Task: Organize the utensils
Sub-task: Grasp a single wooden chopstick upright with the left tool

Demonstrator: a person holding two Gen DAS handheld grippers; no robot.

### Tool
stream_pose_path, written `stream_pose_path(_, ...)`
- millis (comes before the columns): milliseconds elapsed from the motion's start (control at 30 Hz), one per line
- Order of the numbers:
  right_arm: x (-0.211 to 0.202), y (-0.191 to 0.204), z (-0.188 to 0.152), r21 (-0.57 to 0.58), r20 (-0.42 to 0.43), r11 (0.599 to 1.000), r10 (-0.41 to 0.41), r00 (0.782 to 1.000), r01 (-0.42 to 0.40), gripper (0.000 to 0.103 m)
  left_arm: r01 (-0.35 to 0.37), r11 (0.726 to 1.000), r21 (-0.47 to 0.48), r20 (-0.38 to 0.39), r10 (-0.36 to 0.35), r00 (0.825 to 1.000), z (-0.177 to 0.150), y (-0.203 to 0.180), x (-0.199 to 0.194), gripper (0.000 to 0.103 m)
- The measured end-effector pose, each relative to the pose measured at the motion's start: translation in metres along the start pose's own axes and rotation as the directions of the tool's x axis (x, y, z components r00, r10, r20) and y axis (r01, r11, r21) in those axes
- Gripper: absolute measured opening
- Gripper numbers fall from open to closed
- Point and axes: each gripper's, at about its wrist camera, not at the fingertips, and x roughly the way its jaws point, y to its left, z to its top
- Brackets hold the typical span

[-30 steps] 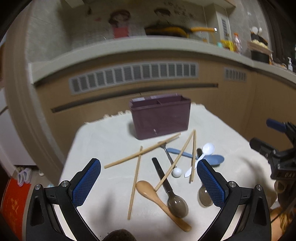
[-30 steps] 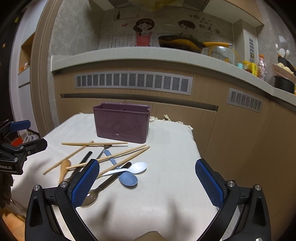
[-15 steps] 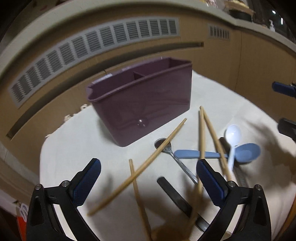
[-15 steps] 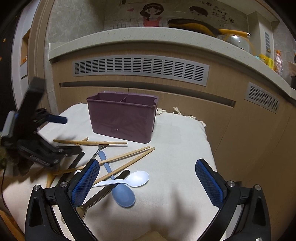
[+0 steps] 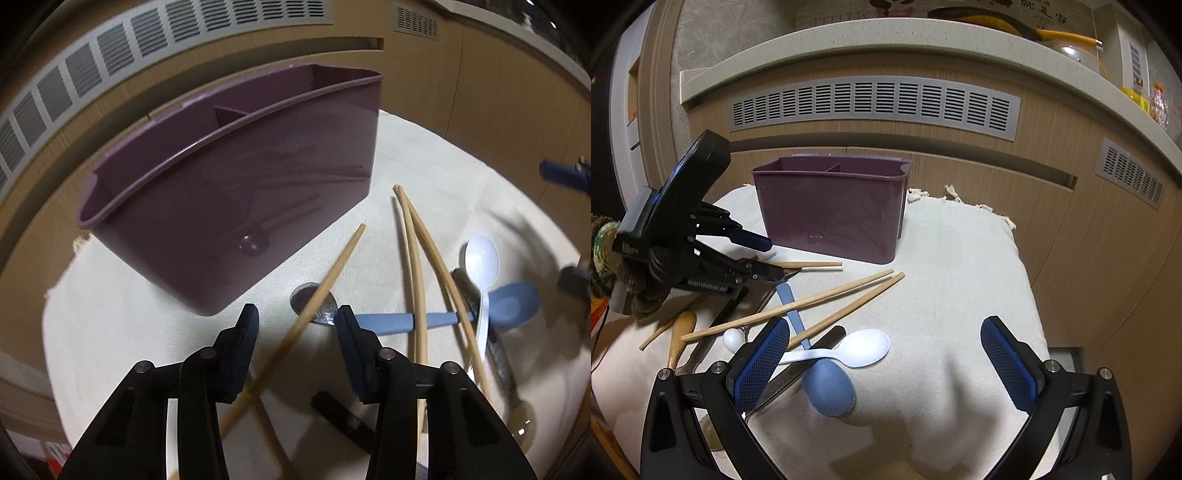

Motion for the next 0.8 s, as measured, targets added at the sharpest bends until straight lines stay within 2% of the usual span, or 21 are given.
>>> stream_pose_path(100, 0.003, -0.001, 0.000, 0.006, -0.006, 1.000, 0.004, 1.000, -0.004, 0.103, 0.079, 0.996, -0.050, -0.042, -0.081, 0.996, 0.007, 0.009, 0.009, 0.044)
stream_pose_path(167, 0.002, 0.000, -0.001, 0.004, -0.004, 1.000, 0.003, 1.000, -0.003, 0.103, 0.098, 0.991, -0.095, -0.056, -0.104, 0.993, 0.007, 0.014, 0.011, 0.043)
stream_pose_path(233, -0.001, 0.000, -0.001, 0.000, 0.003, 1.000, 0.001, 1.000, -0.001, 0.103, 0.137, 0.978, -0.158, -0.066, -0.148, 0.987, 0.007, 0.021, 0.013, 0.033)
stream_pose_path(267, -0.002, 0.000, 0.000, -0.002, 0.007, 1.000, -0.001, 1.000, 0.001, 0.103, 0.147, 0.972, -0.182, -0.062, -0.160, 0.985, 0.007, 0.024, 0.013, 0.031)
stream_pose_path(400, -0.004, 0.002, 0.002, -0.004, 0.013, 1.000, -0.002, 1.000, 0.002, 0.103, 0.088, 0.973, -0.215, -0.026, -0.095, 0.995, 0.002, 0.018, 0.004, 0.015)
stream_pose_path(467, -0.007, 0.003, 0.002, -0.007, 0.021, 1.000, -0.004, 1.000, 0.004, 0.103, 0.063, 0.964, -0.258, -0.002, -0.066, 0.998, -0.007, 0.015, -0.009, 0.007)
stream_pose_path(567, -0.012, 0.006, 0.005, -0.024, 0.036, 1.000, -0.014, 0.999, 0.015, 0.103, 0.065, 0.945, -0.320, 0.091, -0.038, 0.995, -0.022, 0.011, -0.048, 0.006)
stream_pose_path(633, -0.014, 0.010, 0.009, -0.032, 0.043, 0.999, -0.012, 0.999, 0.014, 0.103, 0.074, 0.932, -0.355, 0.179, -0.010, 0.984, -0.030, 0.011, -0.078, 0.006)
stream_pose_path(733, -0.014, 0.019, 0.017, -0.051, 0.050, 0.999, -0.002, 0.999, 0.004, 0.103, 0.096, 0.906, -0.412, 0.300, 0.035, 0.953, -0.040, 0.013, -0.113, 0.006)
stream_pose_path(800, -0.012, 0.025, 0.022, -0.053, 0.043, 0.999, 0.007, 0.999, -0.005, 0.103, 0.079, 0.899, -0.431, 0.359, 0.091, 0.929, -0.048, 0.014, -0.138, 0.006)
